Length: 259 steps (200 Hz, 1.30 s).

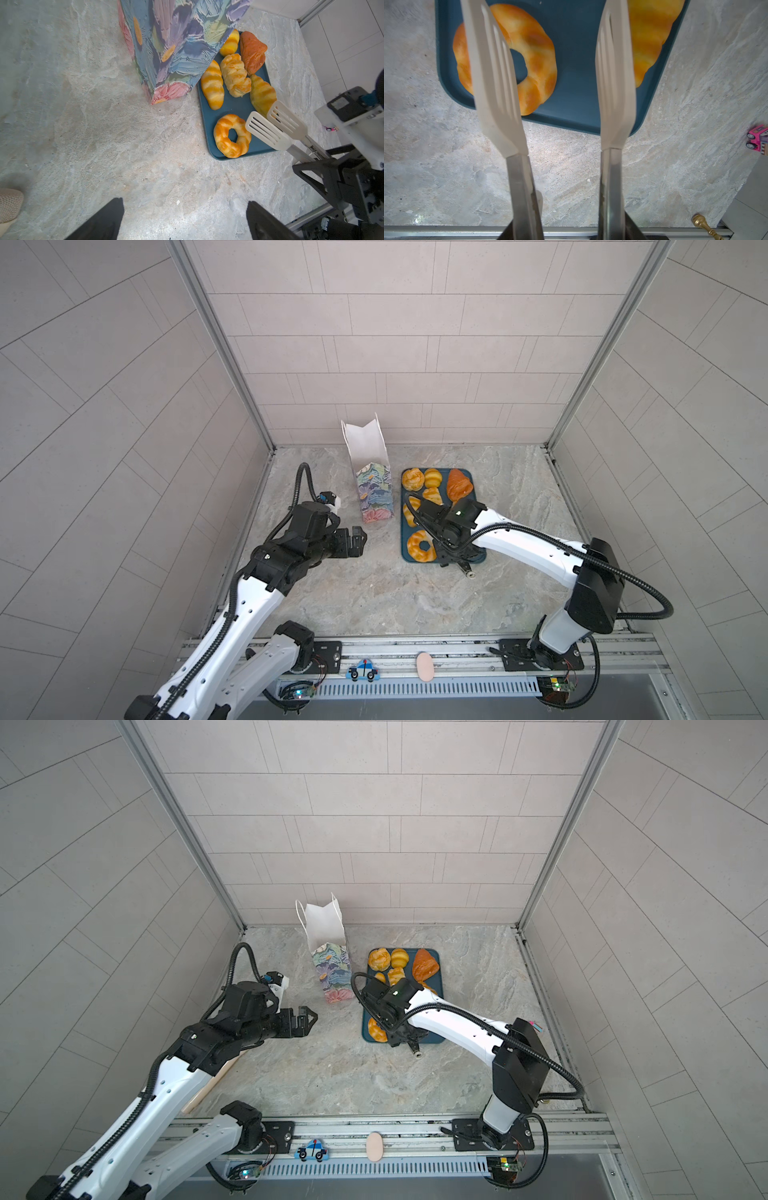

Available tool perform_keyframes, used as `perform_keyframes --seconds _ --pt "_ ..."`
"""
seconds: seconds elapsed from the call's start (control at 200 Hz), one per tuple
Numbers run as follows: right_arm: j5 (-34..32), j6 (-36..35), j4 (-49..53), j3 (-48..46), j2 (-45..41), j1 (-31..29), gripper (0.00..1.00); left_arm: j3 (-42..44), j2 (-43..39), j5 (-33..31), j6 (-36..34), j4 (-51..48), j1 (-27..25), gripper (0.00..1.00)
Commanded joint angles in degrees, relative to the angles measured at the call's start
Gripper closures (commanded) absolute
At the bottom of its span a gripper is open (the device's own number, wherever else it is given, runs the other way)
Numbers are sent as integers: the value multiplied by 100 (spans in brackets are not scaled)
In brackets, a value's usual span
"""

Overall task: Place the fake bread into the paper bag
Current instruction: 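Close the tongs on the twisted bread ring with the right gripper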

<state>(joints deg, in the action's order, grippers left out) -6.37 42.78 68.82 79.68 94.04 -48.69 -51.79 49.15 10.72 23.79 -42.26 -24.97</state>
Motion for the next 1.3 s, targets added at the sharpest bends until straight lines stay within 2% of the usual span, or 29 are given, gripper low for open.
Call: perform_keyframes --seconds 0.0,0.255,0.881,1.291 --pt "-2 134 79 -4 22 53 43 177 28 -82 215 116 -280 0" --pt "31 27 123 53 328 88 43 386 306 -172 450 313 -800 0" --pt "57 -268 466 596 948 113 43 569 760 -147 653 393 -1086 0" --pt "87 -550 962 830 1303 120 54 507 1014 -132 644 474 -1206 0"
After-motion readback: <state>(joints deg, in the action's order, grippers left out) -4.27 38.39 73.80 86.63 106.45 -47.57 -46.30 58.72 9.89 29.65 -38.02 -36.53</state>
